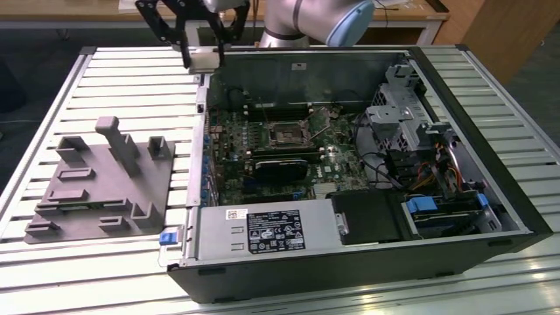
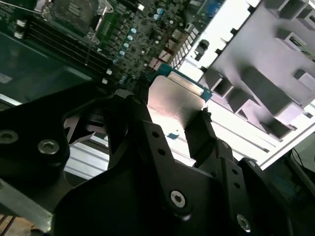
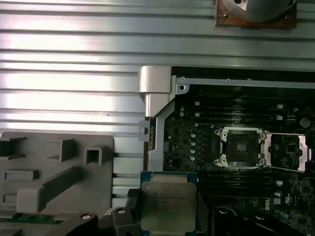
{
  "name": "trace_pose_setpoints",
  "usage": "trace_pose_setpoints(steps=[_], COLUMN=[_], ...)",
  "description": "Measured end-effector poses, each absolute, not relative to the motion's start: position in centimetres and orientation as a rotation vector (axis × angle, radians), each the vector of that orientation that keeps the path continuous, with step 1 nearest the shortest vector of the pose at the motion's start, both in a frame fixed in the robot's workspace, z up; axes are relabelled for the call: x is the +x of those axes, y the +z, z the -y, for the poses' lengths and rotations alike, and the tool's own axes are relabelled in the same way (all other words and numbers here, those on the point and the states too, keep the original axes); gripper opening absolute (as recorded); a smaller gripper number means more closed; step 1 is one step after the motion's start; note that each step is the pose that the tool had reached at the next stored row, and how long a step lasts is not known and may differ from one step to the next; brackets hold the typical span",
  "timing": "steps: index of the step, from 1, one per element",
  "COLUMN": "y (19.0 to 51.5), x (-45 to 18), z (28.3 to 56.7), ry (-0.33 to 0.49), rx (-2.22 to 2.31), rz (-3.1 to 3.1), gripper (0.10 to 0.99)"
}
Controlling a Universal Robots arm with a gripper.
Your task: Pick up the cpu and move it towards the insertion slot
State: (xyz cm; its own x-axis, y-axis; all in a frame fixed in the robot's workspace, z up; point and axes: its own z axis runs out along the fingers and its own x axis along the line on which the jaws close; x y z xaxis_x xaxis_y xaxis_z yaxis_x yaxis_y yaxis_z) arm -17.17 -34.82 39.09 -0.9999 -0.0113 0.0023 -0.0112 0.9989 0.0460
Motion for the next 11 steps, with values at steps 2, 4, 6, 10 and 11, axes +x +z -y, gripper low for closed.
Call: trace_pose_setpoints(steps=[2,4,6,10,11], y=[39.0,39.0,39.0,38.9,38.9], x=[-16.3,-15.4,-14.4,-12.6,-12.2], z=[34.7,34.6,34.5,34.3,34.2], ry=[-0.072,-0.072,-0.072,-0.072,-0.072], rx=[0.018,0.018,0.018,0.018,0.018], rz=[3.138,3.138,3.138,3.138,3.138], gripper=[0.545,0.545,0.545,0.545,0.545])
